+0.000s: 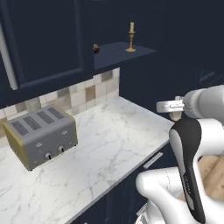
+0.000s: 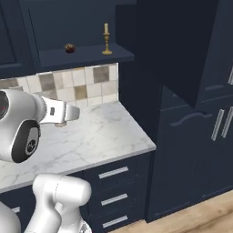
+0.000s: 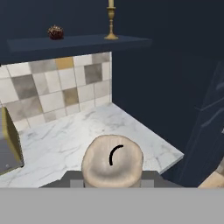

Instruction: Pick the candle and candle from the dining table and place them in the open cabinet. Close the cabinet after placing the objects.

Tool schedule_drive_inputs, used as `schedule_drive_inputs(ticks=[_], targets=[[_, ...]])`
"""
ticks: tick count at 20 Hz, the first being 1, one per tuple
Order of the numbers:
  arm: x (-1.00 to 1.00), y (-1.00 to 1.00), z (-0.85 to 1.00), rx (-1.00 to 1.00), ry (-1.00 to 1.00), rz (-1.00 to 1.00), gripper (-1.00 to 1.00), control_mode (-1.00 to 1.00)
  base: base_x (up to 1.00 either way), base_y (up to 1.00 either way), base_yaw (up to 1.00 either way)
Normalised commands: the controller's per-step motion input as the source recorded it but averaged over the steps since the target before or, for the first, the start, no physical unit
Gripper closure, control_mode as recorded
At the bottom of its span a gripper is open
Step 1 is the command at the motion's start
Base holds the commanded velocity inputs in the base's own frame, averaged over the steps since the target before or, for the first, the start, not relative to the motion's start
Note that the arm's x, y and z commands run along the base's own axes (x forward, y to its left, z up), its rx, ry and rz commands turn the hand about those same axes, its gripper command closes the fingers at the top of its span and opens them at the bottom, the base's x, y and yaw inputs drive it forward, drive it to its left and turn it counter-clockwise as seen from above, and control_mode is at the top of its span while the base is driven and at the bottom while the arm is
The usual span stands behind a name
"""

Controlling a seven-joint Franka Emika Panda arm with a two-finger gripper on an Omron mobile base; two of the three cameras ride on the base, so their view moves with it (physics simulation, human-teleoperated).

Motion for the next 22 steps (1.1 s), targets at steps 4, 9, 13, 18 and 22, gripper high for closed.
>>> schedule_drive_inputs(ticks=[4,9,13,18,22], targets=[[0.00,0.00,0.00,0.00,0.00,0.00,1.00,1.00,0.84,-0.01,0.08],[0.00,0.00,0.00,0.00,0.00,0.00,1.00,1.00,0.90,0.00,0.00],[0.00,0.00,0.00,0.00,0.00,0.00,1.00,1.00,0.97,0.07,0.00],[0.00,0.00,0.00,0.00,0.00,0.00,1.00,1.00,1.00,0.26,0.07],[0.00,0.00,0.00,0.00,0.00,0.00,1.00,1.00,0.97,0.05,0.52]])
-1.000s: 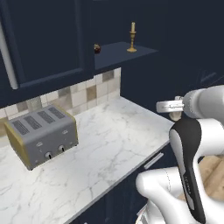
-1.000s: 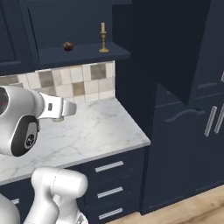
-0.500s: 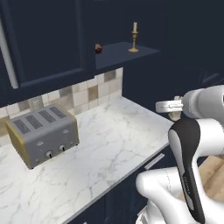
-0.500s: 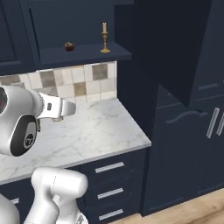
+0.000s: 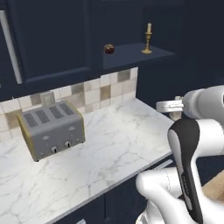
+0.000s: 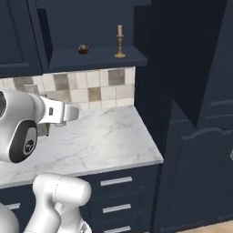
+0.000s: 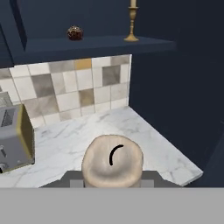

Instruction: Pick the candle and candle from the dining table and place them in the open cabinet. Close the cabinet after placing the objects.

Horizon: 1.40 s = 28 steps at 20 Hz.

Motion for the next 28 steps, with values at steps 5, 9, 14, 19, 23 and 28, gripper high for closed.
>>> schedule_drive_inputs(ticks=[5,9,14,19,23,28], targets=[[0.00,0.00,0.00,0.00,0.00,0.00,1.00,1.00,0.59,0.00,0.35],[0.00,0.00,0.00,0.00,0.00,0.00,1.00,1.00,0.08,-0.10,0.02],[0.00,0.00,0.00,0.00,0.00,0.00,1.00,1.00,-0.01,-0.54,0.06],[0.00,0.00,0.00,0.00,0.00,0.00,1.00,1.00,-0.38,-0.34,0.03],[0.00,0.00,0.00,0.00,0.00,0.00,1.00,1.00,-0.21,0.00,0.00],[0.00,0.00,0.00,0.00,0.00,0.00,1.00,1.00,0.23,0.00,0.06]])
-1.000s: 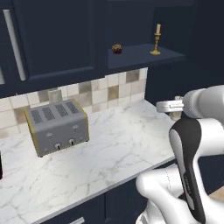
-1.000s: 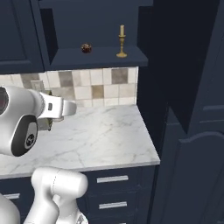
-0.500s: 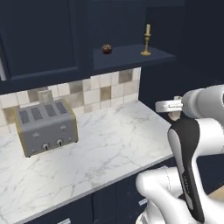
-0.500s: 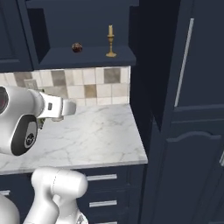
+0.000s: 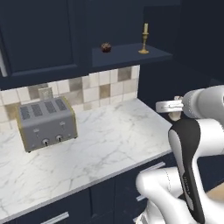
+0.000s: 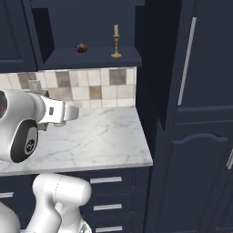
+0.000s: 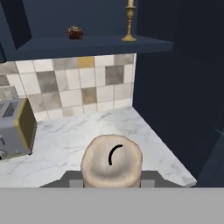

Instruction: Pick the candle and candle from the dining table and place them in the open cabinet. Close the cabinet after placing the objects.

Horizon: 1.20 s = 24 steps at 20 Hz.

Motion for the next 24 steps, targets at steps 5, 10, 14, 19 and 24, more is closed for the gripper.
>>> schedule_drive_inputs(ticks=[5,10,14,19,24], targets=[[0.00,0.00,0.00,0.00,0.00,0.00,1.00,1.00,0.41,0.00,0.07],[0.00,0.00,0.00,0.00,0.00,0.00,1.00,1.00,0.41,-0.01,0.07],[0.00,0.00,0.00,0.00,0.00,0.00,1.00,1.00,0.03,-0.13,0.01],[0.00,0.00,0.00,0.00,0.00,0.00,1.00,1.00,-0.34,-0.29,-0.03],[0.00,0.00,0.00,0.00,0.00,0.00,1.00,1.00,-0.17,-0.18,-0.13]])
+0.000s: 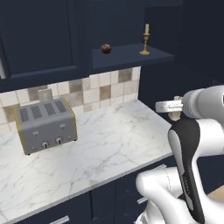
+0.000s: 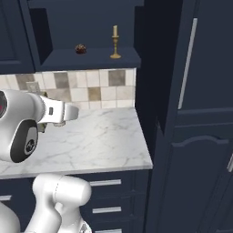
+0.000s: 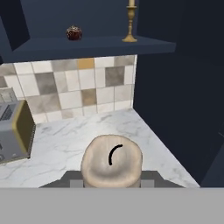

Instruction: Pick the candle and candle from the dining table and place them in the open cabinet. Close the cabinet after placing the objects.

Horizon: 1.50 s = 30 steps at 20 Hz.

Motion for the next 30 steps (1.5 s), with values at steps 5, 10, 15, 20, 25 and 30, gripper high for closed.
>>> schedule_drive_inputs(ticks=[5,10,15,20,25,30], targets=[[0.00,0.00,0.00,0.00,0.00,0.00,1.00,1.00,-0.03,-0.05,-0.06],[0.00,0.00,0.00,0.00,0.00,0.00,1.00,1.00,0.00,-0.01,-0.02],[0.00,0.00,0.00,0.00,0.00,0.00,1.00,1.00,0.00,0.00,0.00],[0.00,0.00,0.00,0.00,0.00,0.00,1.00,-1.00,0.00,0.00,0.00],[0.17,0.02,0.20,0.02,-0.03,0.00,1.00,-1.00,0.00,0.00,0.00],[0.12,0.11,0.39,0.02,-0.01,0.00,1.00,-1.00,0.00,0.00,0.00]])
